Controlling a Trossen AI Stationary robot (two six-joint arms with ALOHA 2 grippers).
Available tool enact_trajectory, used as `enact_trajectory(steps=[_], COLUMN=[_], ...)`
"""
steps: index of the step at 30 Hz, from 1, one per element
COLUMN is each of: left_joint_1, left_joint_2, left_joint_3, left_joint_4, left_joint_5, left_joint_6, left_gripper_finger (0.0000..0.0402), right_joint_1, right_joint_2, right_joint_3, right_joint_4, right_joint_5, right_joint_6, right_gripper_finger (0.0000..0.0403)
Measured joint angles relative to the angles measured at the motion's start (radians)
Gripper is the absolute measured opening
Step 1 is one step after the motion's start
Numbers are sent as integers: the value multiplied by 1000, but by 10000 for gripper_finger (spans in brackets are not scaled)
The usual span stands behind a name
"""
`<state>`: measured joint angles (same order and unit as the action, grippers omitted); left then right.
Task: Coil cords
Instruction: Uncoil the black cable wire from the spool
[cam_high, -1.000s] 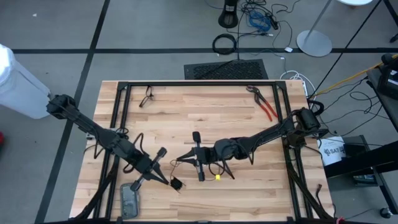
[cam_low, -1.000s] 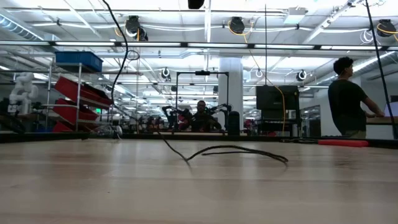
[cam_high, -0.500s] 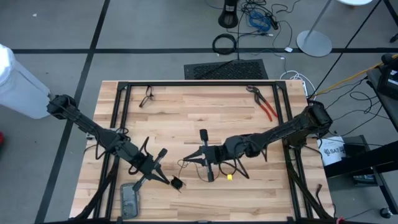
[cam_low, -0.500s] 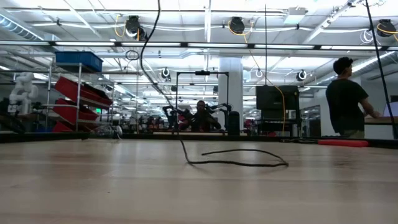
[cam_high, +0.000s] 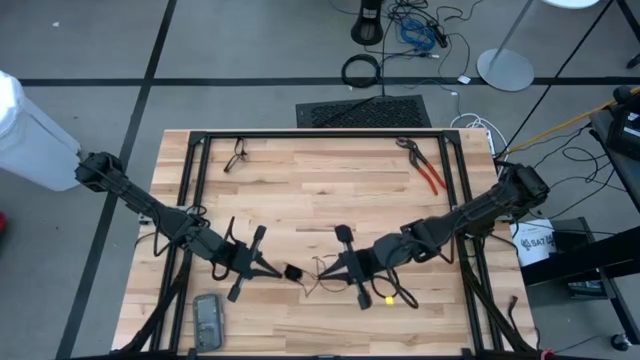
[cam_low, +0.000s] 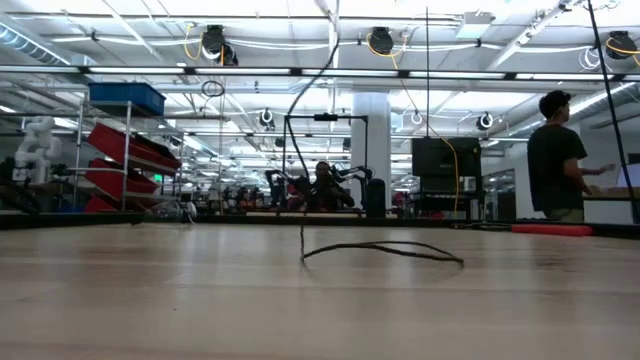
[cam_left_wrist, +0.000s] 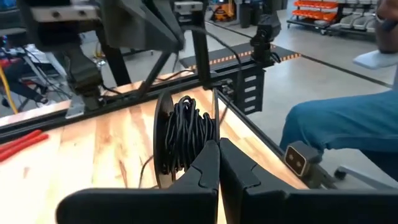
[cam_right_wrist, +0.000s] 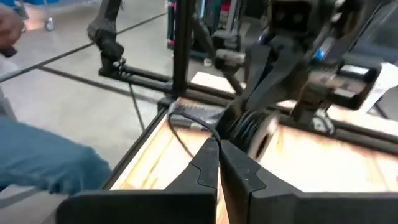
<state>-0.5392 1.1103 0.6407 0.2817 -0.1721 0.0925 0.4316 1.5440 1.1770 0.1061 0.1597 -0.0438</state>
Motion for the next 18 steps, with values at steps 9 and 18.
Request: enact_trajectory(steps=[9,18], left_joint_1=[0,0], left_joint_2=[-17,-127], left_joint_3=[0,0], left_joint_4=[55,53], left_joint_5=[-8,29], left_joint_6=[94,179], left_gripper_finger=[0,0], right_joint_1=[2,-35], right_joint_2=[0,0], right_joint_3=[0,0], right_joint_4=[-174,-343], right_joint_5=[2,33], right_joint_6=[72,133], right_gripper_finger=[0,0])
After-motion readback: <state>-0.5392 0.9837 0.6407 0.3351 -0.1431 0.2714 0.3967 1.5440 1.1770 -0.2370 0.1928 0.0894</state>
